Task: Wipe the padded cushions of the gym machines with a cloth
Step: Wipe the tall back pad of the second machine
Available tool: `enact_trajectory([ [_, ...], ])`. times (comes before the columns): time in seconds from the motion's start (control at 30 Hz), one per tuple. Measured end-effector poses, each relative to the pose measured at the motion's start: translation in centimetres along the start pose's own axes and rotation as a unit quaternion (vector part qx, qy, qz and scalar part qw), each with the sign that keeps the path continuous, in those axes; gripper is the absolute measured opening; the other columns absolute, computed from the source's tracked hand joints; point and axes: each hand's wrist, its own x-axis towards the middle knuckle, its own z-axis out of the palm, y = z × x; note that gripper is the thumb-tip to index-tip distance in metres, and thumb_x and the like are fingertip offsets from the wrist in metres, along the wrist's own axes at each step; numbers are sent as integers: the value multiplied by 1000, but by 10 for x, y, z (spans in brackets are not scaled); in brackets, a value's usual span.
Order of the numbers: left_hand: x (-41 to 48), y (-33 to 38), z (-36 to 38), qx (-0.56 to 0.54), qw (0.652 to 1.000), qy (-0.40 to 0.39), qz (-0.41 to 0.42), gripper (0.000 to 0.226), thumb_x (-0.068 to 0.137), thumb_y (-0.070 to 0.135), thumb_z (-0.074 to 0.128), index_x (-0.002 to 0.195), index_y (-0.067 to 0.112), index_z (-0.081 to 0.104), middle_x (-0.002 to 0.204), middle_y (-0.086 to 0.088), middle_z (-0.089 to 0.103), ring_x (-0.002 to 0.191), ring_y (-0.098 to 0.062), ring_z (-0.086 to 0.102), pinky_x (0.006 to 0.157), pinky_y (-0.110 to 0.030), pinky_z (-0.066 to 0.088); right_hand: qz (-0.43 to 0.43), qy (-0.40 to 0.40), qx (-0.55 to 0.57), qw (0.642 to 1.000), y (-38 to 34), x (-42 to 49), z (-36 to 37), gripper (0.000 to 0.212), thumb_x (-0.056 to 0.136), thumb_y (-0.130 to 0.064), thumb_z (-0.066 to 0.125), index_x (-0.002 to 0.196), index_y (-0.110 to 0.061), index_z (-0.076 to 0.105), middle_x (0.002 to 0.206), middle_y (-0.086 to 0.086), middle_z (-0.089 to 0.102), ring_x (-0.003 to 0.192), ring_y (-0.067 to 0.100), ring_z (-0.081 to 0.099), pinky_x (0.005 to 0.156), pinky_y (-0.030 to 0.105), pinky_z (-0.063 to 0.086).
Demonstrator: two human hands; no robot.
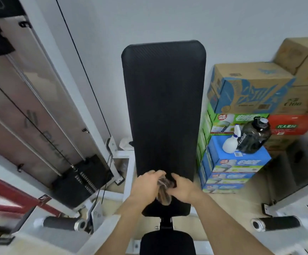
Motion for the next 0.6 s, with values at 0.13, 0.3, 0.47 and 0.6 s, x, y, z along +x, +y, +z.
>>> enact_trajectory([
  [0.13,-38,10,-22,-163,986,19,-36,28,82,17,63,97,39,55,97,9,66,90,-14,63,80,-37,55,-10,-29,100,994,-2,-33,5,83,67,-43,70,145,-21,51,142,2,58,129,19,55,110,33,41],
  [0.3,-85,14,-47,-256,965,-11,-45,30,80,15,69,89,30,45,82,4,61,76,-15,57,72,-34,50,-36,-23,186,982,-13,-94,11,40,82,2,63,118,-14,65,100,-2,69,92,9,65,72,15,51],
  [0.47,-150,10,-51,-394,914,-34,-88,35,71,26,78,89,19,49,88,-5,63,83,-19,63,85,-46,55,-52,-51,136,988,-22,-151,37,28,81,-3,67,106,-13,64,96,1,67,82,11,65,66,22,51],
  [0.6,-202,3,-52,-483,864,-87,-108,55,65,36,82,108,14,56,108,-12,72,102,-27,71,93,-47,58,-50,-40,115,991,-39,-196,65,29,76,-15,69,104,-12,66,102,9,72,98,23,69,89,40,54],
])
